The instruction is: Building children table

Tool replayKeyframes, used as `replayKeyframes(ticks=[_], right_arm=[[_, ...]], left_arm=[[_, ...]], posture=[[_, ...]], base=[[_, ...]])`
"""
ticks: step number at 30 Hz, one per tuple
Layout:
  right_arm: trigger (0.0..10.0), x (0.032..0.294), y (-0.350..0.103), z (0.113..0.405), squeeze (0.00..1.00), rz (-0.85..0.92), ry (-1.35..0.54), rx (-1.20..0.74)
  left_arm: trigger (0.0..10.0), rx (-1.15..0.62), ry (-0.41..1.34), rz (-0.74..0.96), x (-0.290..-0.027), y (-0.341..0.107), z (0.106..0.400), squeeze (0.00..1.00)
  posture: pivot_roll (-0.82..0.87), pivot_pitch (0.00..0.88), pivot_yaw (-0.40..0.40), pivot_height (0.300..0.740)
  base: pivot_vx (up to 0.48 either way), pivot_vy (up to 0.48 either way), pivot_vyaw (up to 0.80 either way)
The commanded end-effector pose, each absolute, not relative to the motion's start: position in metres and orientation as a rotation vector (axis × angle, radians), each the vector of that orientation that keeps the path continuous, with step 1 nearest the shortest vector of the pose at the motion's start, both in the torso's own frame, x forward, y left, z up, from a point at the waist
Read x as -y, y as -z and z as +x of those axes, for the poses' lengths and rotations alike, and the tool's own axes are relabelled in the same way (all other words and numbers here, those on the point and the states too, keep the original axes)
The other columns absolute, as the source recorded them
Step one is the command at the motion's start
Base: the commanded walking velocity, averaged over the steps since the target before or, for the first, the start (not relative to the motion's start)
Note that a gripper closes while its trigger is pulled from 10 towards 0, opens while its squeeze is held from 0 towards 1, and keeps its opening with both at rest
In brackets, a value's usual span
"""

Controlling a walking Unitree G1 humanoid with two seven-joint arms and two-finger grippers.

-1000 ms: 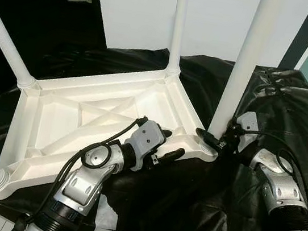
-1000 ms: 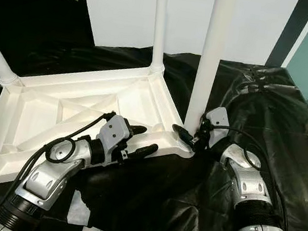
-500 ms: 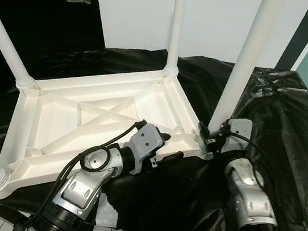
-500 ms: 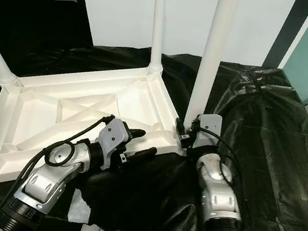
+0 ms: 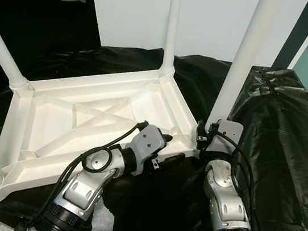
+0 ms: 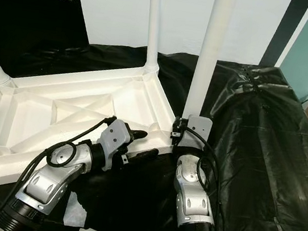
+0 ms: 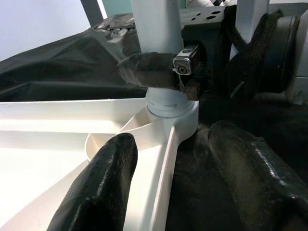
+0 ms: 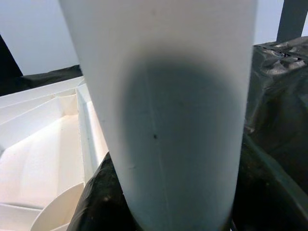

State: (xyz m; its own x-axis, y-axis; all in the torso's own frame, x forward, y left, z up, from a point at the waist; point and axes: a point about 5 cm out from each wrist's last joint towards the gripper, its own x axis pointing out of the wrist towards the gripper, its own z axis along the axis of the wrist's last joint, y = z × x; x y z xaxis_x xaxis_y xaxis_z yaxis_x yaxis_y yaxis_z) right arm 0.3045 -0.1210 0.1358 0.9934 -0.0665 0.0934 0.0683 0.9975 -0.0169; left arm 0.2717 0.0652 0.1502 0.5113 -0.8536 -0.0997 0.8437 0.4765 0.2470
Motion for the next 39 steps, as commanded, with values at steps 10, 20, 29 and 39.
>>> replayKeyframes(ticks=[10, 20, 29, 39], right_arm=[[10.0, 0.14, -0.124, 0.298, 1.0, -0.019, 0.114, 0.052], [10.0, 0.168, -0.125, 0.287, 0.0, -0.032, -0.125, 0.083], [10.0, 0.184, -0.143, 0.309, 0.0, -0.088, -0.45, 0.078], [10.0, 0.174, -0.146, 0.329, 0.0, -0.176, -0.75, -0.01]], left_arm=[[10.0, 0.043, 1.013, 0.294, -0.066, -0.151, 0.273, 0.0], [10.0, 0.041, 1.009, 0.295, -0.07, -0.151, 0.273, 0.0], [10.0, 0.048, 1.002, 0.293, -0.069, -0.153, 0.276, 0.0], [10.0, 0.061, 0.974, 0.297, -0.07, -0.156, 0.279, 0.0]], posture=[[-0.07, 0.003, 0.035, 0.74], [-0.08, 0.011, 0.038, 0.74], [-0.08, 0.012, 0.039, 0.74], [-0.05, 0.0, 0.023, 0.74]], base=[[0.0, 0.0, 0.0], [0.0, 0.0, 0.0], [0.0, 0.0, 0.0], [0.0, 0.0, 0.0]])
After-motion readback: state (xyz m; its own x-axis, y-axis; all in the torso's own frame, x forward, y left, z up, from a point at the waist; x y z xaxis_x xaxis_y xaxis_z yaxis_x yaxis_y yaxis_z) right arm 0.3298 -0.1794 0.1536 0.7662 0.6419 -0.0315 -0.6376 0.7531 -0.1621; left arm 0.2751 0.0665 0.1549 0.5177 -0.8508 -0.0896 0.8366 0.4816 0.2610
